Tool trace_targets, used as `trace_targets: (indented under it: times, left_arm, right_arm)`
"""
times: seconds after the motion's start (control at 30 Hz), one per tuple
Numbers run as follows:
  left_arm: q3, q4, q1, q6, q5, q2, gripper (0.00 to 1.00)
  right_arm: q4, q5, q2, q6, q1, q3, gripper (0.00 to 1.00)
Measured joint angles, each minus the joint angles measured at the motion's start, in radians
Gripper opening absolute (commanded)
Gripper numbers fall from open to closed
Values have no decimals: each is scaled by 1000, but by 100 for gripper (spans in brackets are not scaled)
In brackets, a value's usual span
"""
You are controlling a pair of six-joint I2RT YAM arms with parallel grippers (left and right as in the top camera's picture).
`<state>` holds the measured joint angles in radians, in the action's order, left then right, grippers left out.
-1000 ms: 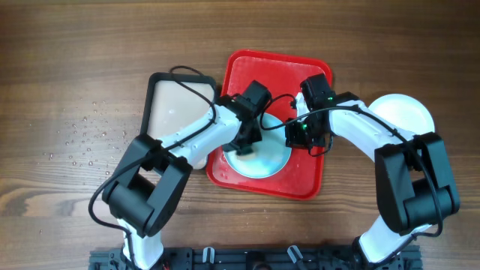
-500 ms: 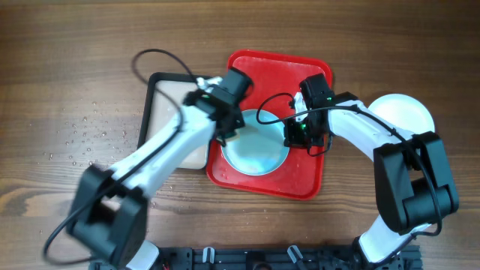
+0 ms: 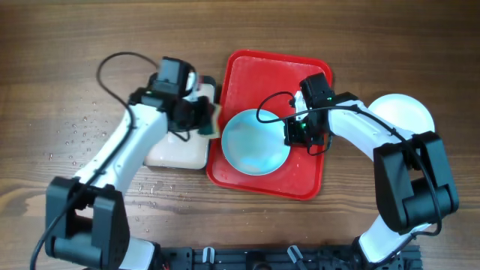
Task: Clean dirty plates on tray and stack at the side
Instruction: 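Scrub the blue plate with the sponge in the left gripper, then lift the blue plate with the right gripper and stack it on the pile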
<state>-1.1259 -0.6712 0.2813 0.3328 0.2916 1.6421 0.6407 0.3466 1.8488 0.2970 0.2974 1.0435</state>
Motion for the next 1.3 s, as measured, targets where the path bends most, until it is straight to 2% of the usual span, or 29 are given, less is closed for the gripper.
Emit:
trace_targets:
  times: [0.17,0.27,0.37,0.5,0.6,0.63,0.67,0.7,0.8,0.87,0.97,1.0,1.17,1.3]
  left_arm:
    - [0,111,172,-1,30,54,4]
    - [5,93,224,53,-12,127,4]
    - [6,36,195,73,-50,99,4]
    - [7,-102,52,76,-197,-60,4]
    - [40,-58,5,72,-294,-57,4]
    - [77,-10,5,72,-331,-45,12]
    - [110,29,5,72,-354,-31,31]
    - [130,55,5,74,-366,-18,43]
    - [154,77,5,69,-392,3,55]
    - [153,77,5,72,-399,1,77]
    - [154,39,5,103,-396,-61,96]
    - [154,34,5,104,-392,-93,100]
    - [153,8,5,118,-375,-284,100]
    - [153,-3,5,118,-373,-320,100]
  right_arm:
    - [0,0,0,0,0,0,6]
    - [2,0,0,0,0,0,7]
    - [6,0,0,0,0,0,7]
    - [3,0,0,0,0,0,6]
    - [-24,-3,0,-1,0,0,4]
    - [-24,-3,0,-1,0,0,4]
    - [-19,-3,0,-3,0,0,4]
    - [-9,-8,-2,-3,0,1,4]
    - [80,-112,-53,-3,10,-5,4]
    - [137,-243,-163,19,42,-9,5]
    - [184,-475,-313,72,116,-9,4]
    - [185,-539,-353,81,147,-9,4]
    - [161,-904,-512,100,346,-9,4]
    - [76,-1058,-526,3,451,-9,4]
